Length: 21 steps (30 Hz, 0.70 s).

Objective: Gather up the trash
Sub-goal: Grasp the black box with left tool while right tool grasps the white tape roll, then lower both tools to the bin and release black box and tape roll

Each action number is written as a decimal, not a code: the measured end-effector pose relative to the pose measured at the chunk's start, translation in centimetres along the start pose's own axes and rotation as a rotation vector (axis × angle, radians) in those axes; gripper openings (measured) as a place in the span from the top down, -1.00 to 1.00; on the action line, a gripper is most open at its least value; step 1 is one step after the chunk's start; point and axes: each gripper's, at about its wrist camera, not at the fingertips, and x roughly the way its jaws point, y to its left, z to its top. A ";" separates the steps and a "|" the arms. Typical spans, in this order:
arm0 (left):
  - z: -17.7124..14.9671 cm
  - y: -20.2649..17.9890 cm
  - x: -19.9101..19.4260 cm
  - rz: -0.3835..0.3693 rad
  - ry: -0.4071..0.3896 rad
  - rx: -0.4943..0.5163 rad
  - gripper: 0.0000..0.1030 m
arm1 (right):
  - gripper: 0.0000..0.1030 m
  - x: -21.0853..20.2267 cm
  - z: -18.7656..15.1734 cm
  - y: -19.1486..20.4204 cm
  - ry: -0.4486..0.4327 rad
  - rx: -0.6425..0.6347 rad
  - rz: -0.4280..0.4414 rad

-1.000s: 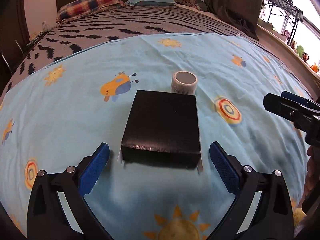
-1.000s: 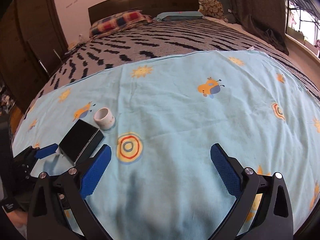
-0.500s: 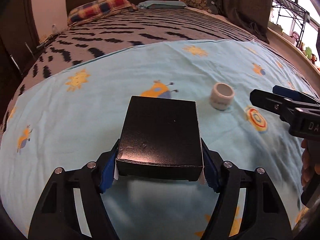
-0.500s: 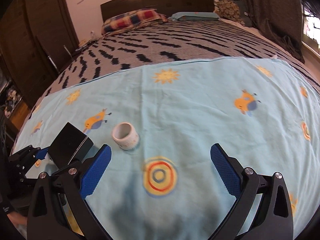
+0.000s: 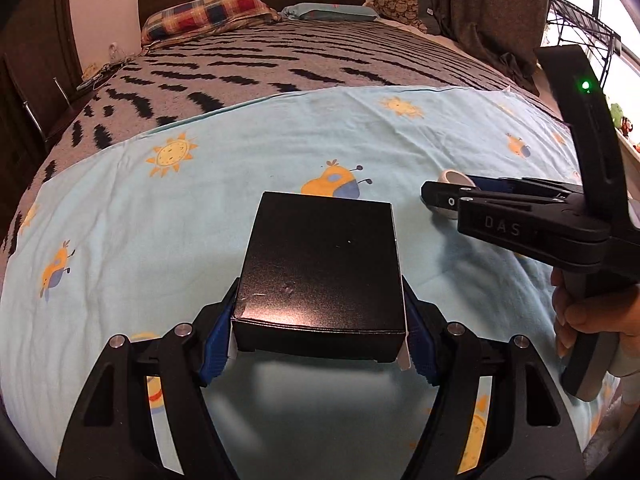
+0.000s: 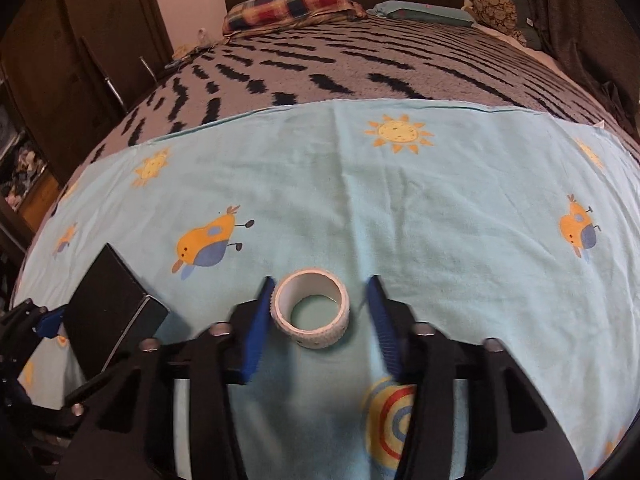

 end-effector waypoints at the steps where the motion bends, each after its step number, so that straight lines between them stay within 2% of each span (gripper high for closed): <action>1: -0.1 -0.1 -0.4 -0.004 -0.005 -0.001 -0.33 | 0.33 -0.5 -0.2 -0.1 -0.001 0.003 0.006; 4: -0.6 -0.6 -2.0 -0.009 -0.017 0.001 -0.33 | 0.33 -2.5 -0.9 -0.2 -0.017 -0.006 0.010; 10: -2.7 -2.4 -6.1 -0.011 -0.051 0.033 -0.33 | 0.33 -8.9 -4.0 0.0 -0.071 -0.030 0.021; 16: -6.1 -4.6 -10.8 -0.049 -0.071 0.040 -0.33 | 0.34 -15.4 -8.4 1.1 -0.105 -0.063 0.038; 21: -9.7 -6.4 -14.2 -0.090 -0.088 0.033 -0.33 | 0.34 -19.3 -12.1 2.2 -0.130 -0.076 0.044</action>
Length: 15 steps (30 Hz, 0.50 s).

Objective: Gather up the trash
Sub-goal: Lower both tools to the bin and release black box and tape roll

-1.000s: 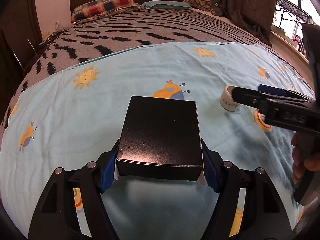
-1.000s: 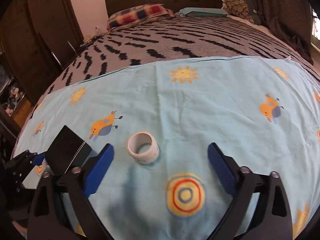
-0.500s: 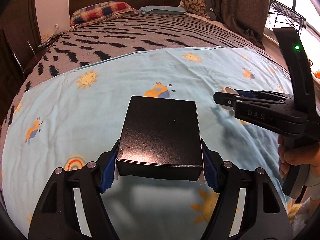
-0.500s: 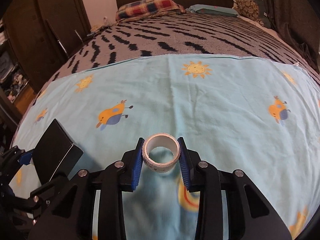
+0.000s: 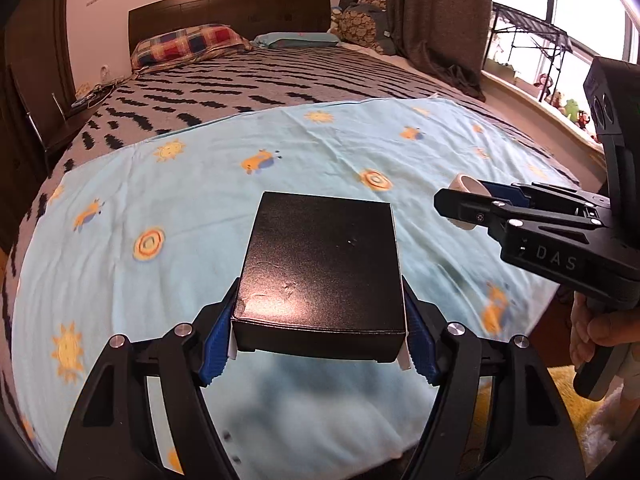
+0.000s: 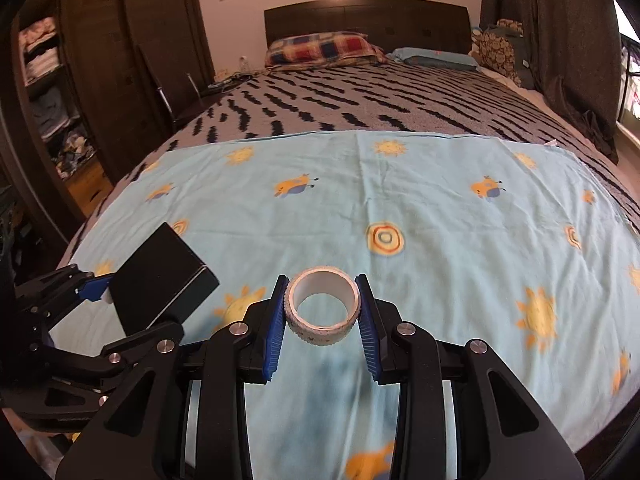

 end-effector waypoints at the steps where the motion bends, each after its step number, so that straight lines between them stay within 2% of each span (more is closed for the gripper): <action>1: -0.5 -0.3 -0.4 -0.009 0.001 -0.005 -0.33 | 0.34 -0.8 -0.8 0.2 0.000 0.005 0.006; 9: -6.0 -2.5 -3.1 -0.045 0.004 -0.029 -0.33 | 0.34 -3.9 -6.5 1.3 0.004 -0.005 -0.006; 15: -10.2 -3.2 -4.8 -0.038 -0.006 -0.035 -0.33 | 0.34 -5.0 -11.1 1.9 0.026 -0.003 -0.014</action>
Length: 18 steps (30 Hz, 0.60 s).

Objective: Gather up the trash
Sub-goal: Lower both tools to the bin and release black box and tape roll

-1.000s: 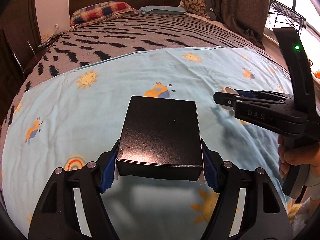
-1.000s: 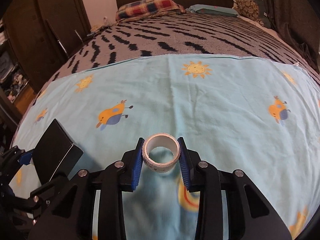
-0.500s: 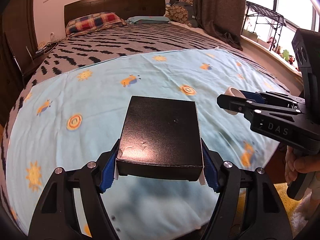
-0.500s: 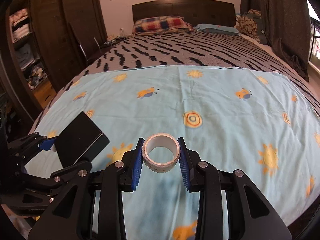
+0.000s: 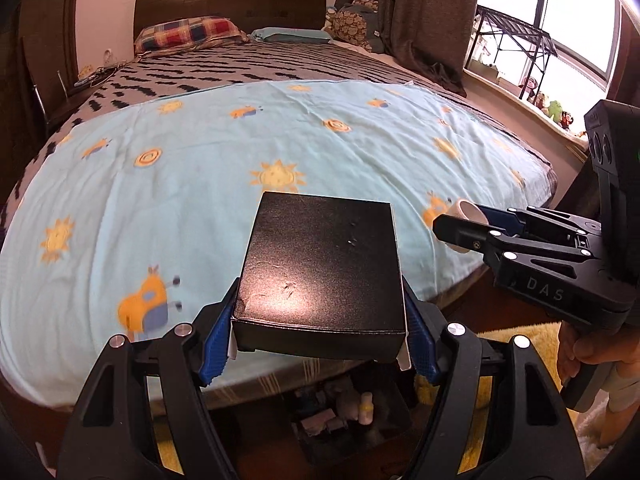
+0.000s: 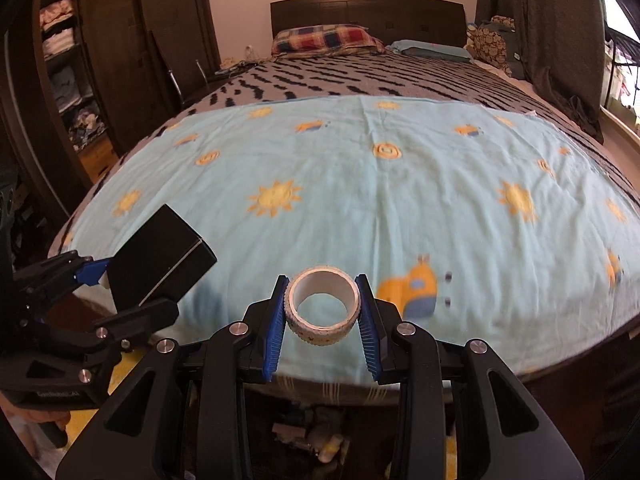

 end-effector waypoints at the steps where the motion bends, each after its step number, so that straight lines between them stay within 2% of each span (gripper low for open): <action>1: -0.7 -0.2 -0.2 0.001 0.002 0.001 -0.33 | 0.34 -0.3 -0.9 0.1 0.002 0.007 0.006; 8: -5.9 -0.7 0.3 -0.028 0.046 -0.006 -0.33 | 0.33 -0.1 -5.9 0.4 0.063 0.047 0.018; 18: -12.6 -0.7 6.3 -0.057 0.217 -0.043 -0.33 | 0.33 4.8 -12.3 -0.8 0.215 0.129 0.015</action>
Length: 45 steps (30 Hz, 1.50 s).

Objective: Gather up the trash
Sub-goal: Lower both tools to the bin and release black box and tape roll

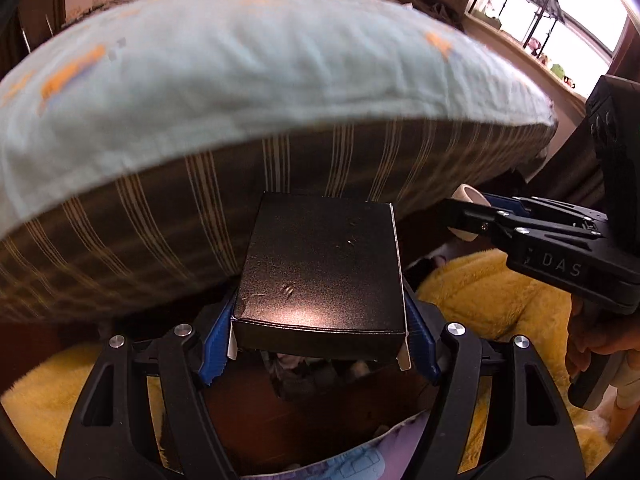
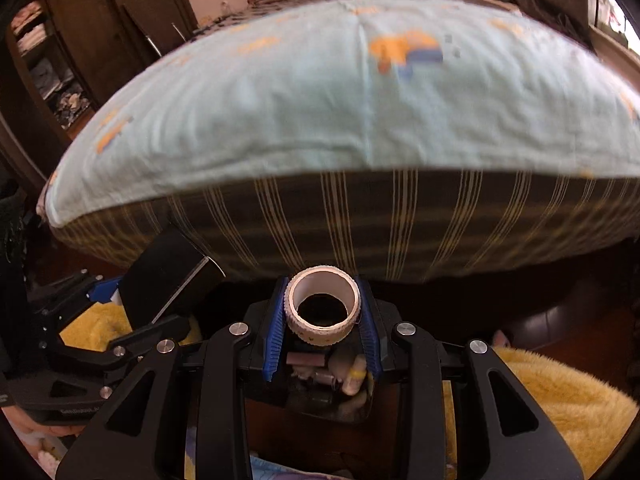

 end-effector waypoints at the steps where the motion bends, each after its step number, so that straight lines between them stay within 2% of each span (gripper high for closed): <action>1: -0.4 0.1 0.9 0.002 0.019 -0.001 -0.33 | 0.34 0.6 -0.4 -0.1 0.014 0.005 0.002; 12: -2.1 0.9 7.1 0.020 0.159 -0.002 -0.33 | 0.34 6.1 -2.8 -0.9 0.139 0.044 0.006; 21: -2.5 1.2 8.4 0.018 0.192 0.002 -0.33 | 0.31 7.6 -2.6 -1.6 0.172 0.076 0.029; 23: -2.4 1.3 8.5 0.017 0.199 -0.003 -0.42 | 0.31 7.6 -2.4 -1.7 0.168 0.085 0.028; 25: -2.1 1.4 8.6 0.022 0.201 -0.009 -0.54 | 0.16 7.3 -1.8 -1.9 0.158 0.094 0.022; 27: -1.9 1.6 8.4 0.031 0.200 -0.009 -0.65 | -0.17 6.9 -1.7 -2.1 0.142 0.104 0.017; 31: -1.9 1.7 7.9 0.040 0.194 -0.004 -0.77 | -0.26 6.2 -1.6 -2.4 0.118 0.119 0.009; 33: -1.8 1.7 7.3 0.048 0.179 -0.003 -0.84 | -0.51 5.6 -1.4 -2.6 0.098 0.122 0.002; 36: -1.4 1.9 5.9 0.061 0.143 -0.005 -0.84 | -0.72 4.4 -1.0 -2.6 0.062 0.119 -0.017; 42: -0.1 2.3 1.8 0.051 0.042 -0.045 -0.84 | -0.88 0.9 0.3 -1.5 -0.039 0.079 -0.051; 45: 1.0 2.0 -1.3 0.073 -0.035 -0.040 -0.84 | -0.93 -1.4 1.1 -1.0 -0.104 0.062 -0.063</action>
